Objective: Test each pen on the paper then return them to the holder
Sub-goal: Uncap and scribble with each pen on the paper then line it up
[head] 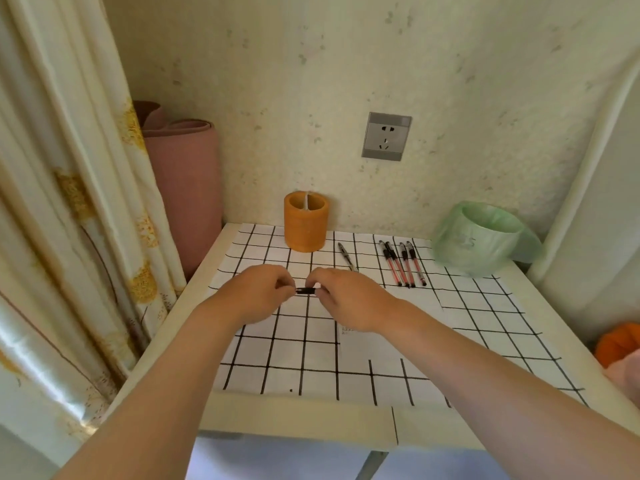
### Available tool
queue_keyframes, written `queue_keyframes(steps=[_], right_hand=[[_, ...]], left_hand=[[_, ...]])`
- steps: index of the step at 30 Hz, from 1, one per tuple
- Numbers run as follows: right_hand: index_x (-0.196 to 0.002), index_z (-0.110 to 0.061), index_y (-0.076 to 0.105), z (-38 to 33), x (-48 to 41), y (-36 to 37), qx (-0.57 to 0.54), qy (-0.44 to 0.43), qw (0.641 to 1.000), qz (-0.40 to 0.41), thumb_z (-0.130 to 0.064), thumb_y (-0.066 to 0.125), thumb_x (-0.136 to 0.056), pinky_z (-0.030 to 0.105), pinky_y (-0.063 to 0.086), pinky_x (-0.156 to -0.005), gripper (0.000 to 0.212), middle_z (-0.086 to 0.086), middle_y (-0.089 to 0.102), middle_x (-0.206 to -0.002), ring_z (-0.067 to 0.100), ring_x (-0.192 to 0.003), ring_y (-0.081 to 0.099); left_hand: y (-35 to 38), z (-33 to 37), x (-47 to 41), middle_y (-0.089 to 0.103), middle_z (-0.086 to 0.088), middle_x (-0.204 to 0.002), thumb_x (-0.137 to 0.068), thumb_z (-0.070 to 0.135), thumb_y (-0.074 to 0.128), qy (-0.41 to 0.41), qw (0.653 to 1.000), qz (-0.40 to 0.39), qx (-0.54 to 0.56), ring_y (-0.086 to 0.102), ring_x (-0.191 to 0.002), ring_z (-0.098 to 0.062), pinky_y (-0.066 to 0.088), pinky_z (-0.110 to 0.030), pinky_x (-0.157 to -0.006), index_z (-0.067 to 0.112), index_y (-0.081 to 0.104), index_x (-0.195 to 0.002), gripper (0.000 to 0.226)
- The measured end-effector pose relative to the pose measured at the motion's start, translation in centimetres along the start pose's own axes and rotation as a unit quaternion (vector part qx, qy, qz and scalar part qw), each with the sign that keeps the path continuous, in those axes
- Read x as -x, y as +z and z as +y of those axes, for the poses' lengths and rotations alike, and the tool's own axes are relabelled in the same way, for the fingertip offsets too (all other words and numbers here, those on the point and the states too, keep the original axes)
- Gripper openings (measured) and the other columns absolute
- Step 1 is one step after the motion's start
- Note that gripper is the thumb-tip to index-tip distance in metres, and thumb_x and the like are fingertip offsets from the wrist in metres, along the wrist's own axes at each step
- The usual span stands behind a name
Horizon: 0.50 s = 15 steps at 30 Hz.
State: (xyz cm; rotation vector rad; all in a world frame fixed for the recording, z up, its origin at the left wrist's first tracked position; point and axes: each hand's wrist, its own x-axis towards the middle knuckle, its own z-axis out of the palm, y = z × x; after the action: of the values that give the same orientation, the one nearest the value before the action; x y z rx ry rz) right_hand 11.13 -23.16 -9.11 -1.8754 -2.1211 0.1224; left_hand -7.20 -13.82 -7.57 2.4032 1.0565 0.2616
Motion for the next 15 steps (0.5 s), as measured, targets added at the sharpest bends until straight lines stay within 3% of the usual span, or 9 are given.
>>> queue_keyframes(steps=[3, 8, 11, 15], right_hand=[[-0.122, -0.033, 0.053, 0.4, 1.9, -0.8, 0.023, -0.005, 1.000, 0.006, -0.043, 0.045, -0.100, 0.033, 0.047, -0.064, 0.026, -0.008, 0.065, -0.092, 0.012, -0.075, 0.054], [-0.110, -0.026, 0.065, 2.6, 4.1, -1.7, 0.001, 0.019, 1.000, 0.016, -0.035, 0.051, -0.099, 0.034, 0.049, -0.069, 0.020, -0.004, 0.067, -0.091, 0.015, -0.081, 0.060], [-0.105, -0.021, 0.066, 3.3, 4.7, -1.8, -0.024, 0.047, 0.999, 0.002, -0.029, 0.051, -0.098, 0.034, 0.048, -0.069, 0.018, -0.001, 0.064, -0.094, 0.018, -0.082, 0.059], [-0.093, -0.024, 0.062, 3.8, 4.7, -1.8, 0.005, 0.057, 0.998, -0.021, -0.036, 0.045, -0.100, 0.037, 0.049, -0.063, 0.022, -0.005, 0.063, -0.080, 0.017, -0.074, 0.058]], left_hand=[[0.6, 2.2, -0.1, 0.066, 0.004, -0.081, -0.099, 0.033, 0.054, 0.013, 1.000, -0.017, 0.023, 0.058, -0.071, -0.014, 0.047, -0.030, -0.065, 0.025, 0.068, -0.091, 0.019], [3.0, 4.1, 0.2, 0.067, 0.007, -0.087, -0.094, 0.033, 0.063, 0.018, 0.997, -0.034, 0.066, 0.063, -0.080, -0.014, 0.053, -0.034, -0.075, 0.031, 0.063, -0.096, 0.002], [3.9, 5.1, -0.2, 0.062, 0.008, -0.084, -0.092, 0.026, 0.067, 0.038, 0.997, -0.029, 0.067, 0.059, -0.076, -0.008, 0.050, -0.027, -0.070, 0.029, 0.064, -0.096, 0.006], [4.4, 5.8, -1.0, 0.067, 0.008, -0.086, -0.091, 0.028, 0.069, 0.039, 0.997, -0.028, 0.065, 0.064, -0.080, -0.009, 0.056, -0.032, -0.076, 0.031, 0.065, -0.093, 0.006]])
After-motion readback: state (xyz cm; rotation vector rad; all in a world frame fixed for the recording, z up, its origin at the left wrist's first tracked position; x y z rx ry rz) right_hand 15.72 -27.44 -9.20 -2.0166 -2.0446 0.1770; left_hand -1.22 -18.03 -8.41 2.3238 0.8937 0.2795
